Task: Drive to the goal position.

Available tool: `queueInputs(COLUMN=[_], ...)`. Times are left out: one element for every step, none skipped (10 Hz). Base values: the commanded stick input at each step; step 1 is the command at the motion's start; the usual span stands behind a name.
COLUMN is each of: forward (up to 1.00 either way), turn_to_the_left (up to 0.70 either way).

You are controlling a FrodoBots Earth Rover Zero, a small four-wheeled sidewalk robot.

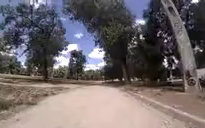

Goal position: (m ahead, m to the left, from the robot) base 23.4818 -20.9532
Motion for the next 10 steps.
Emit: queueInputs(forward=[0.7, 0.7, 0.7, 0.7, 0.7, 0.7, 0.7, 0.7, 0.7, 0.7], turn_to_the_left=[0.0, 0.15, 0.29, 0.3, 0.03, 0.0, 0.0, 0.0, 0.0, 0.04])
